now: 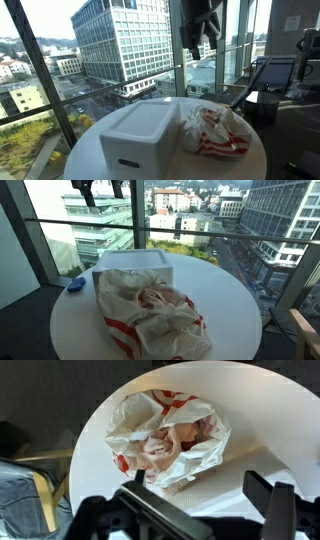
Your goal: Remove the contents of the plastic bag and put them on the white basket
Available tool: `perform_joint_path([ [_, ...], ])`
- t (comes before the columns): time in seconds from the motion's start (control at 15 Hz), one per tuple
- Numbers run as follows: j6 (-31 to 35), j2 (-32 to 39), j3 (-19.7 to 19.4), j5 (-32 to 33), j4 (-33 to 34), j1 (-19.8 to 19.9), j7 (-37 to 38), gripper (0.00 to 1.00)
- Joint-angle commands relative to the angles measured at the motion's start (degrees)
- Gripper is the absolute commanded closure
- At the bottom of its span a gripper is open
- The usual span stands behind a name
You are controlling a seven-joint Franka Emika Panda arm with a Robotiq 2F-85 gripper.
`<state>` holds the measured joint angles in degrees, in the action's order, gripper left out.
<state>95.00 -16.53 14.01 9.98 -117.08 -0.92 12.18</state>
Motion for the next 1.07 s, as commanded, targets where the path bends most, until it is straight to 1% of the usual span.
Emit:
perform_joint_path([
  [0.0, -0.2, 0.2, -1.6, 0.4, 0.3, -1.8, 0.4, 0.0],
  [0.33, -0.2, -0.1, -1.5, 0.4, 0.7, -1.8, 0.4, 0.0],
  [0.47, 1.0, 0.8, -1.8, 1.2, 0.0, -1.5, 1.2, 0.0],
  [0.67, 0.7, 3.4, -4.1, 1.4, -1.7, -0.3, 1.3, 0.0],
  [0.8, 1.5, 5.2, -6.4, 1.6, -4.2, 0.6, 1.3, 0.0],
  [0.93, 6.8, 7.5, -8.7, 2.1, -8.0, 1.3, 1.5, 0.0],
  [1.0, 10.4, 9.1, -9.7, 2.5, -9.8, 1.7, 1.7, 0.0],
])
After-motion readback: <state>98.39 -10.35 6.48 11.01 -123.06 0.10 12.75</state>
